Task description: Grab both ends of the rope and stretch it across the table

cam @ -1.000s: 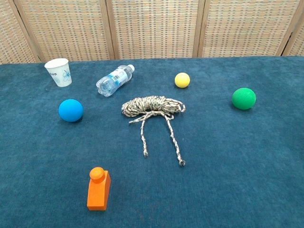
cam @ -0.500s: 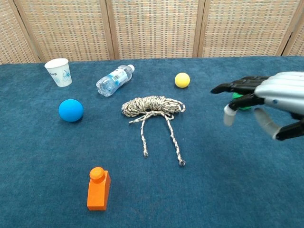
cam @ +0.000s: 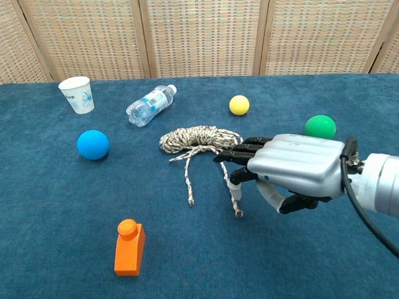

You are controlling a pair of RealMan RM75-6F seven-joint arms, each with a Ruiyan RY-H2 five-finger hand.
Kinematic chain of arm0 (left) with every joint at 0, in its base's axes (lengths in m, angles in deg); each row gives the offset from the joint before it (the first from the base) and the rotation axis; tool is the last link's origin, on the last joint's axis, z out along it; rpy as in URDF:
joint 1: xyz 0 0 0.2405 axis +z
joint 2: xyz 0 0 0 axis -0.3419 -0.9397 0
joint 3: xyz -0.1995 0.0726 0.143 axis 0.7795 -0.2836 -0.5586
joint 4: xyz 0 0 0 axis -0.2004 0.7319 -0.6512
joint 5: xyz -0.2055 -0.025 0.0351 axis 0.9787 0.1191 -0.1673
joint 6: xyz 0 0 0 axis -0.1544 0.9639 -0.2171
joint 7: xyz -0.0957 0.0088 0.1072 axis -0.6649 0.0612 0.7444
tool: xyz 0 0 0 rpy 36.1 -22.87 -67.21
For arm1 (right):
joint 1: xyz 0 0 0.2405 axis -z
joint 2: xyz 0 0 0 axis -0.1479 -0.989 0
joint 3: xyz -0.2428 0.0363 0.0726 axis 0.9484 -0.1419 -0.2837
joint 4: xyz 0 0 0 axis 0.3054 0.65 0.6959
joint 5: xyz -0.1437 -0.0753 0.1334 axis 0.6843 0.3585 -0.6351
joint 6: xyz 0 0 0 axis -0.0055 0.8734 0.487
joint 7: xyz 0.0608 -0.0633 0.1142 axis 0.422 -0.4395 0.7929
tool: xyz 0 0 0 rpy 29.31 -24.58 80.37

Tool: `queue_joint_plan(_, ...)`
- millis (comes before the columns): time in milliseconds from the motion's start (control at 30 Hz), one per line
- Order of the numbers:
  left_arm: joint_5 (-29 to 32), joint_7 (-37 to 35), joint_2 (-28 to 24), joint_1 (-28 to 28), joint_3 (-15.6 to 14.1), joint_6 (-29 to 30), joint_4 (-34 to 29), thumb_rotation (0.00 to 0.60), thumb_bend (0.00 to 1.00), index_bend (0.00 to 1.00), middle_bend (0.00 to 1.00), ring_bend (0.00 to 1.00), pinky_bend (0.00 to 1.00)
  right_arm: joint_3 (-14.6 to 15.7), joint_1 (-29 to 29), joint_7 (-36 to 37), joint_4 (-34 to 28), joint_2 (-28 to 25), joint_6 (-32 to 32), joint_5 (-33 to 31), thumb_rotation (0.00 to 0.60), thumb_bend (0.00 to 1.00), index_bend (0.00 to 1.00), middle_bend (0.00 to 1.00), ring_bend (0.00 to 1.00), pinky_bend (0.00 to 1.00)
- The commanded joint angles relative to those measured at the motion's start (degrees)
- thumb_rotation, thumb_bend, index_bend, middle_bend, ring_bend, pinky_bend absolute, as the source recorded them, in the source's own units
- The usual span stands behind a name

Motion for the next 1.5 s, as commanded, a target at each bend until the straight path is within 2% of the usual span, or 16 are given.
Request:
queue_joint_plan(33, -0.04, 0.65, 0.23, 0.07, -0.14, 0.05, -0.13, 0.6, 0.0, 0.0, 0.0, 0.0, 0.0, 0.1, -0.9, -1.86, 0.89, 1.72, -0.68, -2.16, 0.6, 0.92, 0.34, 0.0, 0.0, 0.0)
queue_joint_plan(233, -0.57, 2.36, 0.76, 0.48, -0.53, 0.7, -0.47, 0.6, 0.0, 0.0, 0.0, 0.0, 0.0, 0.23, -2.38, -5.88, 3.05, 5.46, -0.87, -6.57, 0.6, 0.92, 0.34, 0.0, 0.0, 0.0)
queue_joint_plan(467, -0.44, 3.12, 1.12, 0.42, -0.56, 0.5, -0.38, 0.6, 0.0, 0.0, 0.0, 0.0, 0.0, 1.28, -3.13, -7.98, 4.45, 6.98, -0.33, -9.94, 0.6, 0.92, 0.35, 0.0, 0.0, 0.0)
queue_joint_plan(867, -0.66, 3.78, 1.57, 0.3, -0.75, 0.24, -0.1, 0.6, 0.0, 0.0, 0.0, 0.0, 0.0, 3.15, -3.44, -11.84, 6.51, 5.78, 2.44, -13.85, 0.6, 0.92, 0.37, 0.0, 0.0, 0.0)
queue_joint_plan(1100, -0.91, 4.29, 1.83, 0.27, -0.91, 0.17, -0.06, 0.6, 0.0, 0.0, 0.0, 0.0, 0.0, 2.29, -2.85, -15.13, 7.41, 4.71, 7.3, -16.09, 0.6, 0.91, 0.36, 0.0, 0.0, 0.0)
queue_joint_plan(1167, -0.92, 4.38, 1.85, 0.26, -0.93, 0.12, -0.09, 0.6, 0.0, 0.0, 0.0, 0.0, 0.0, 1.8, -2.52, -14.51, 7.11, 4.61, 8.83, -16.1, 0.6, 0.86, 0.34, 0.0, 0.0, 0.0)
queue_joint_plan(1233, -0.91, 4.39, 1.88, 0.26, -0.95, 0.1, -0.06, 0.6, 0.0, 0.0, 0.0, 0.0, 0.0, 1.28, -2.06, -13.19, 6.56, 4.44, 10.19, -16.02, 0.6, 0.73, 0.33, 0.0, 0.0, 0.0)
queue_joint_plan(1300, -0.84, 4.37, 1.89, 0.23, -0.93, 0.02, -0.03, 0.6, 0.0, 0.0, 0.0, 0.0, 0.0, 0.67, -1.43, -11.11, 6.02, 4.35, 11.86, -15.67, 0.6, 0.52, 0.32, 0.0, 0.0, 0.0)
queue_joint_plan(1367, -0.76, 4.39, 1.88, 0.18, -0.9, -0.08, -0.03, 0.6, 0.0, 0.0, 0.0, 0.0, 0.0, -0.1, -0.7, -8.38, 5.49, 4.61, 13.1, -16.11, 0.6, 0.38, 0.33, 0.0, 0.0, 0.0)
queue_joint_plan(1433, -0.93, 4.46, 1.87, 0.19, -1.01, -0.07, -0.11, 0.6, 0.0, 0.0, 0.0, 0.0, 0.0, -1.99, 0.57, -4.43, 4.35, 5.86, 14.16, -19.86, 0.6, 0.3, 0.36, 0.0, 0.0, 0.0)
queue_joint_plan(1500, -1.11, 4.43, 1.84, 0.26, -1.08, 0.08, -0.15, 0.6, 0.0, 0.0, 0.0, 0.0, 0.0, -2.96, 0.94, -3.37, 3.73, 7.01, 14.33, -23.08, 0.6, 0.26, 0.38, 0.0, 0.0, 0.0)
